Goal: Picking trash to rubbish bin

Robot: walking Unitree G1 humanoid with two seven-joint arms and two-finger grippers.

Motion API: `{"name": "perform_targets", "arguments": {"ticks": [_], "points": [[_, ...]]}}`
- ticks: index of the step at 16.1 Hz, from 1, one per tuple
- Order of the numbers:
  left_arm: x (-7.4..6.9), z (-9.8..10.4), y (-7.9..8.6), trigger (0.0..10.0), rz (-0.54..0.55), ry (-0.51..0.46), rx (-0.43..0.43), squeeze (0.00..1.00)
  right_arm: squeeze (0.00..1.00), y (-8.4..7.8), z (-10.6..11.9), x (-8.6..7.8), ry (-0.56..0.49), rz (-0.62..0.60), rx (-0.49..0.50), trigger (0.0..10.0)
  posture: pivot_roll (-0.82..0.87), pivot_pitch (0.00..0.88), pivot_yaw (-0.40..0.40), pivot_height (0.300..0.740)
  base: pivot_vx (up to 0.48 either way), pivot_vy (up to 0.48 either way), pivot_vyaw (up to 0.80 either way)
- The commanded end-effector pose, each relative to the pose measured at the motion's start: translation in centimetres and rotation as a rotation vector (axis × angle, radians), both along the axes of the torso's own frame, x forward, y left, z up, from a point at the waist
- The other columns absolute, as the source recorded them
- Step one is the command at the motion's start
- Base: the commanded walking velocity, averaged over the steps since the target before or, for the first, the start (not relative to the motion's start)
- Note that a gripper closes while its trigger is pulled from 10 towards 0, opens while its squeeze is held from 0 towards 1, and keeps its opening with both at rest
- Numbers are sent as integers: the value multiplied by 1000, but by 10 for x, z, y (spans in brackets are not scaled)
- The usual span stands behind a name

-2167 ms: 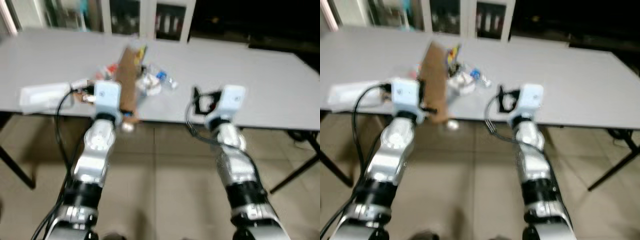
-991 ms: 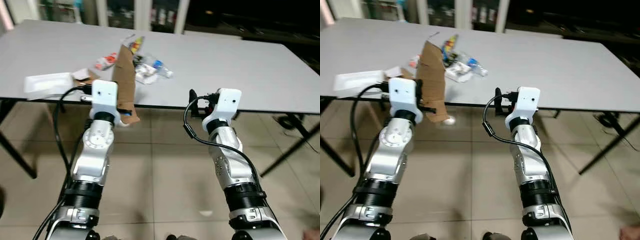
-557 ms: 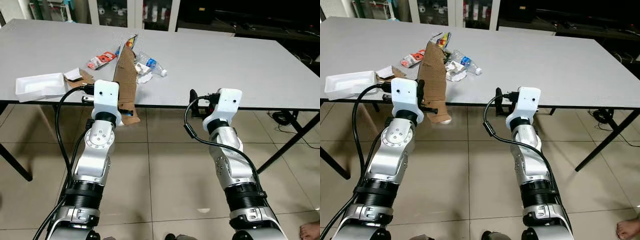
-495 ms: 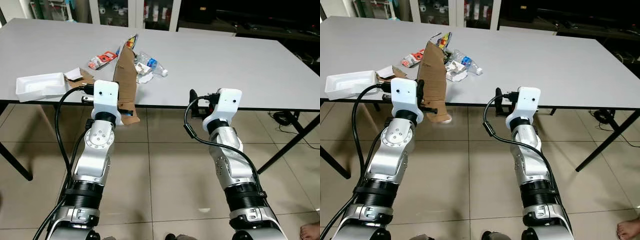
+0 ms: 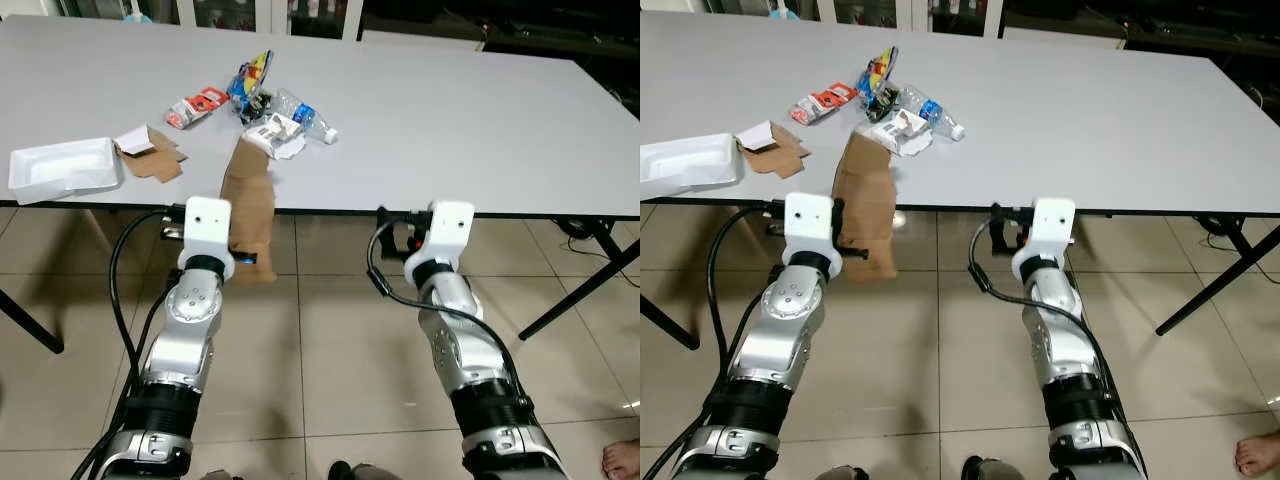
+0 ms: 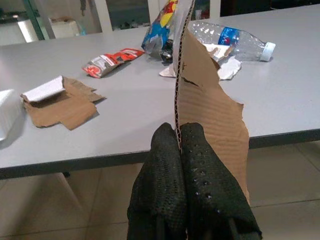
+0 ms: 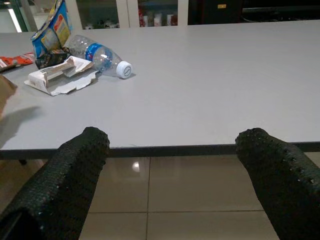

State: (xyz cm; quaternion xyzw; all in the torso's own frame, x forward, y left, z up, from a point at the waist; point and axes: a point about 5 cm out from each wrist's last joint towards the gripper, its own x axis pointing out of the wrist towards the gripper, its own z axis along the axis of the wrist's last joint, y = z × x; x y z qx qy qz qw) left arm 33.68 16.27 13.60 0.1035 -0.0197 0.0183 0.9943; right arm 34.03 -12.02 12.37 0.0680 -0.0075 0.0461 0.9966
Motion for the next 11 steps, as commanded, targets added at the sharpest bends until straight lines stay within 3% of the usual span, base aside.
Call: {"name": "perform_targets", "arguments": {"ticks": [1,7,9,11], "points": [[0,-2,-2,10000,-11,10,0,0,0,-5,-4,0,17,-5,-8,10000,-63,74,-97,740,0,0,0],[-11,-27,-9,10000,-129,134,47,0,0,-8,-30,-7,113,4,-25,10000,-63,77,-102,740,0,0,0],[-22,-44,-12,10000,-234,208,144,0,0,-12,-45,-12,179,4,-40,10000,-61,77,-102,740,0,0,0],[-31,-61,-9,10000,-272,285,192,0,0,-17,-58,-17,224,2,-53,10000,-59,80,-103,740,0,0,0]]}}
